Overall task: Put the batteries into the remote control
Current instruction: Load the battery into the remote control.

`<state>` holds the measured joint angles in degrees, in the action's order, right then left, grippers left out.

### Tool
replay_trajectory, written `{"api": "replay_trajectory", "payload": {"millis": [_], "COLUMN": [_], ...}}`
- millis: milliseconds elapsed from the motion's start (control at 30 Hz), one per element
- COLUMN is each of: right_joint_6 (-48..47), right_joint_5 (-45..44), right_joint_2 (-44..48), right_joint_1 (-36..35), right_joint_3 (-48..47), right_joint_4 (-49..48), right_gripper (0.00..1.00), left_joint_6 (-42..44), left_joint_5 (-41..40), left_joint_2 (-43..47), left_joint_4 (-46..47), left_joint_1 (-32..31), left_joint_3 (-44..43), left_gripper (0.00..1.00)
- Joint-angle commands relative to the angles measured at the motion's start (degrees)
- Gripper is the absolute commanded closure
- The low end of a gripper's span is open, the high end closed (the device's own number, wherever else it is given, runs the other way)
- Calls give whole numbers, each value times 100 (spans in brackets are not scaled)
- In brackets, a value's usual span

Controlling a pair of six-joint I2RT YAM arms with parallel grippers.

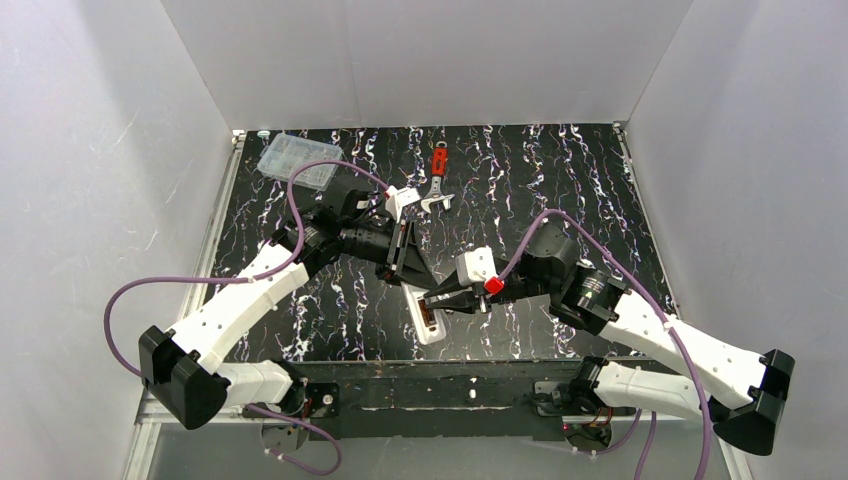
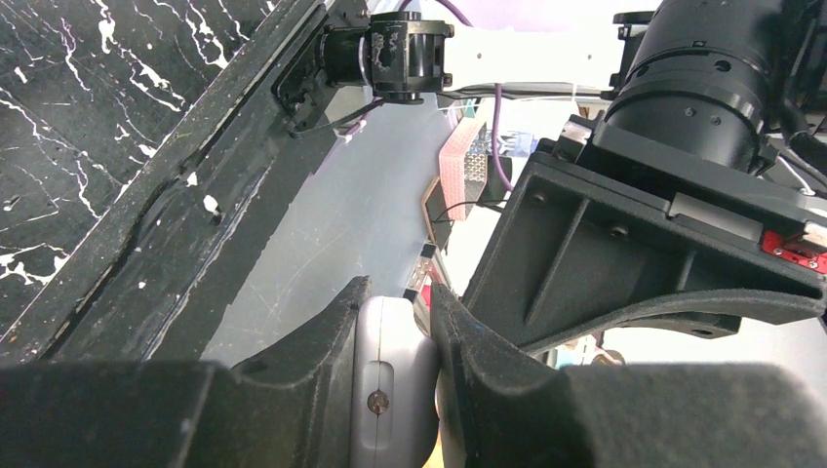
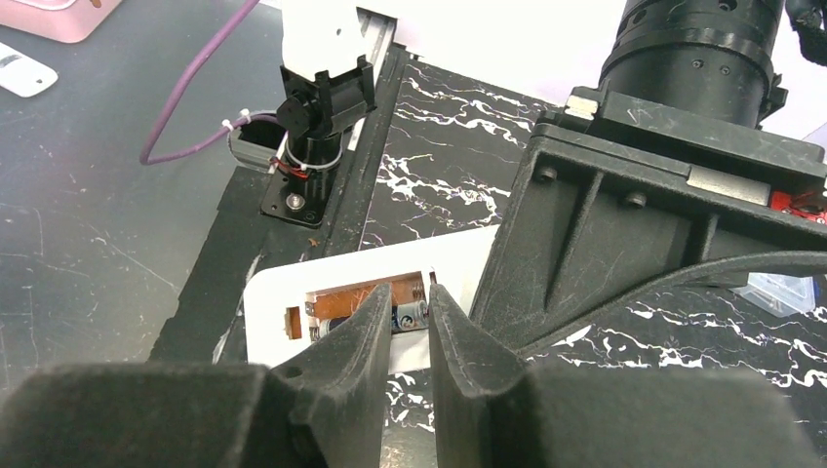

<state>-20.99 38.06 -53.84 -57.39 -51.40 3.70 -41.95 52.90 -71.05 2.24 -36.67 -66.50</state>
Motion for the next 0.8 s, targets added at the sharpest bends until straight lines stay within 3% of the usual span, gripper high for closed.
{"api": "replay_trajectory", "payload": {"millis": [0,767], "right_joint_6": [-36,-133], "right_joint_5": [149,114], "right_joint_2": [25,213], "right_joint_1": [-10,-27], "right_joint_3": [-18,38], "right_joint_4": [67,529], "right_gripper": [74,81], "left_joint_6": [-312,-648], "left_joint_5": [378,396], "left_joint_2": [117,104], "left_joint_4": [283,672], "left_joint_1": [-20,-14], "left_joint_3": [-117,-160], "left_gripper": [100,100]}}
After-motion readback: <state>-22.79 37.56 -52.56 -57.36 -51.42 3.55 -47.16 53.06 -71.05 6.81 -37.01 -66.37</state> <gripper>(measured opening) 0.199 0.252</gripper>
